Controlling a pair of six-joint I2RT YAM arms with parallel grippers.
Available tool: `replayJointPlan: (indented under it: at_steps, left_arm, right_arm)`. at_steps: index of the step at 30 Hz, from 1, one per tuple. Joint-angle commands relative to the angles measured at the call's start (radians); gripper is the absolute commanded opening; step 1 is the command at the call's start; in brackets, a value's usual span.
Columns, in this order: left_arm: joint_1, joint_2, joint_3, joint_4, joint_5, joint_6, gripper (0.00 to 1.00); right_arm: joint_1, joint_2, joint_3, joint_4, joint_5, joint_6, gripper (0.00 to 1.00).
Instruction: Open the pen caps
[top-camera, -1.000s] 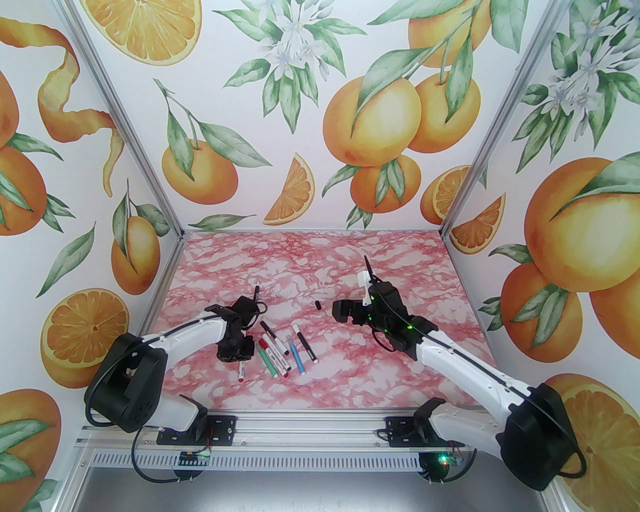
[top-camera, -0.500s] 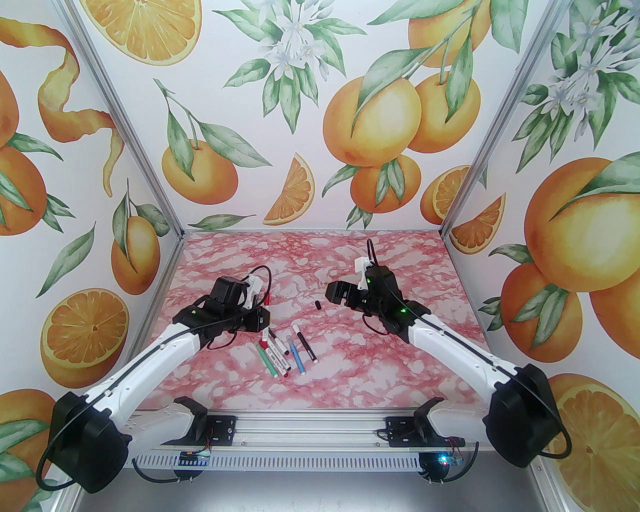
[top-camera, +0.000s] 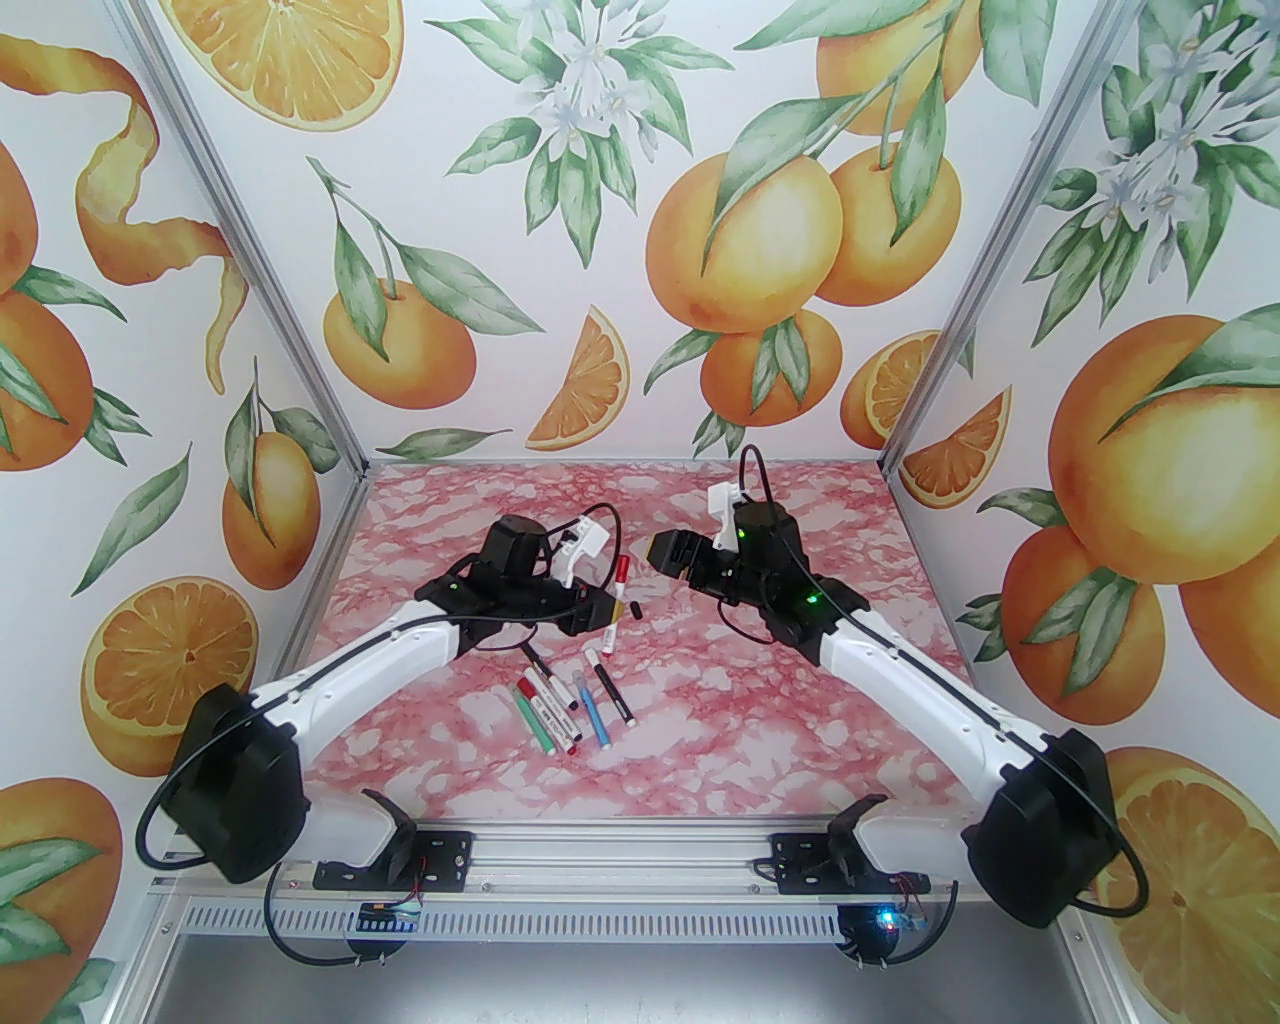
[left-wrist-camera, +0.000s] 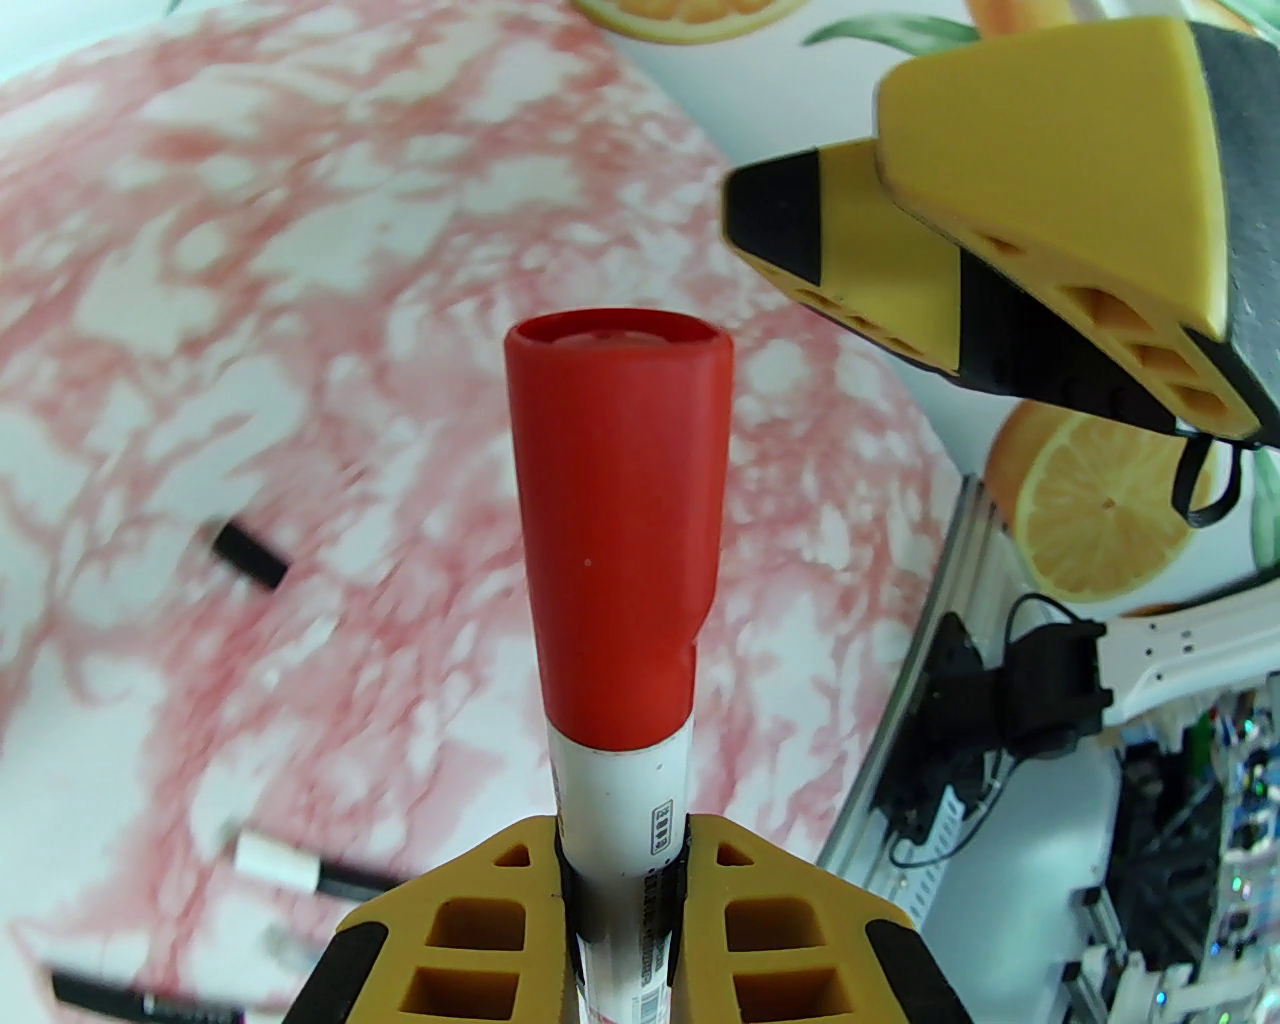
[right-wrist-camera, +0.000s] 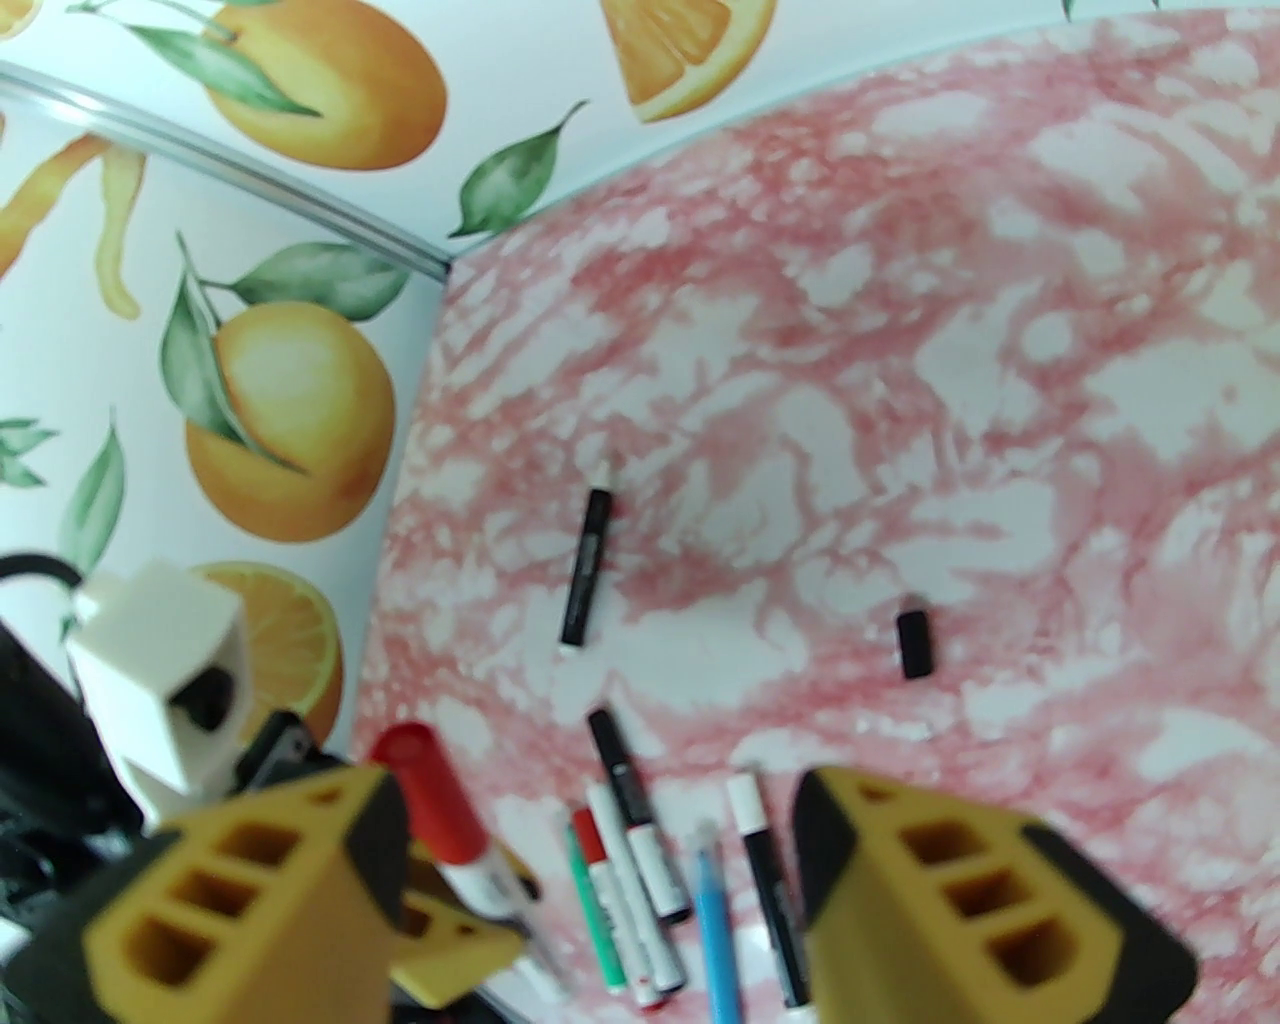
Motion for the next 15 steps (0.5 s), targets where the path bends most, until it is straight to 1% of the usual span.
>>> replayJointPlan:
  at_steps: [1,4,8,15]
  left_arm:
    - [-0.028,0.046,0.065,0.04,0.033,0.036,0.14]
    - [-0.043,0.06,0.075,0.058,0.026,0.033,0.14]
    - [-0.053,0.074,0.087,0.071,0.028,0.033,0.14]
    - [-0.069,0.087,0.105,0.053,0.047,0.051,0.14]
  right_arm:
    - [0.019,0.021,0.054,-0.073,-0.009,-0.051,0.62]
    - [0.024,0.034,0.069,-0.106,-0.004,-0.068,0.58]
    - [0.04,0.056,0.077,-0.142,0.032,-0.103,0.53]
    - [0.043,0.082,0.077,-0.134,0.012,-0.121,0.45]
